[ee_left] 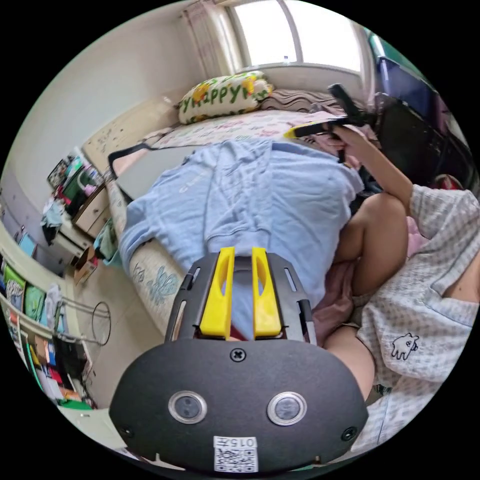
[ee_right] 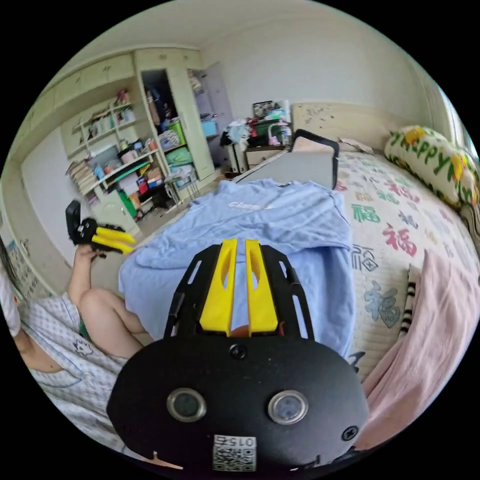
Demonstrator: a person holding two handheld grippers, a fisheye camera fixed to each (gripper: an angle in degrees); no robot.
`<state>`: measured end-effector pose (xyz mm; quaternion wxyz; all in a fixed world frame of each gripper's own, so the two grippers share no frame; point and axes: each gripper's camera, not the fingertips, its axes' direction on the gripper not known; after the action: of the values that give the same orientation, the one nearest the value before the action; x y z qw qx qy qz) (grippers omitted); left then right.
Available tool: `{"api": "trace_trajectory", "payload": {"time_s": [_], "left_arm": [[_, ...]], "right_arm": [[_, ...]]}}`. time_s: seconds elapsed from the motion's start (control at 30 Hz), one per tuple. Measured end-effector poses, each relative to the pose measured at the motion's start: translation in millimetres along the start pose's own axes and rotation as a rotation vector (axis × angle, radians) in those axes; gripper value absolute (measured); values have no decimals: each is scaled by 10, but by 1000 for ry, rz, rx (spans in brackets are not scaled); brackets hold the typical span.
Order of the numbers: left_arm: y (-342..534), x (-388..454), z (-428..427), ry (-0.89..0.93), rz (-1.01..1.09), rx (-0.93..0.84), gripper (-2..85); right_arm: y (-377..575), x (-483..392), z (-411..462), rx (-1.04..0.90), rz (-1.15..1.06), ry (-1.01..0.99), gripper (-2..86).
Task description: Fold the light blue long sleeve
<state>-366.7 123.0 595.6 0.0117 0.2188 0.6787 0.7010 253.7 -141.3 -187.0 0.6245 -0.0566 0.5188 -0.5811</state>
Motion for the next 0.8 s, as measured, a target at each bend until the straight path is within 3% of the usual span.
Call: {"api": "trace_trajectory", "payload": {"time_s": [0.07, 0.2, 0.3, 0.37, 0.8], "left_arm": [[-73, 111, 80, 52, 55, 16, 59], [-125, 50, 245, -6, 34, 6, 66], [-128, -122, 355, 99, -3, 9, 68], [-136, -174, 570, 166, 4, -83, 67], [65, -254, 432, 121, 38, -5, 10]], "right_arm": [[-31, 723, -142, -9, 189, -42, 58], [-146, 1414, -92, -67, 327, -3, 82], [-193, 1805, 82, -80, 412, -71, 89], [-172, 2043, 223, -52, 475, -169, 83], [-25, 2704, -47, 12, 565, -66, 62]]}}
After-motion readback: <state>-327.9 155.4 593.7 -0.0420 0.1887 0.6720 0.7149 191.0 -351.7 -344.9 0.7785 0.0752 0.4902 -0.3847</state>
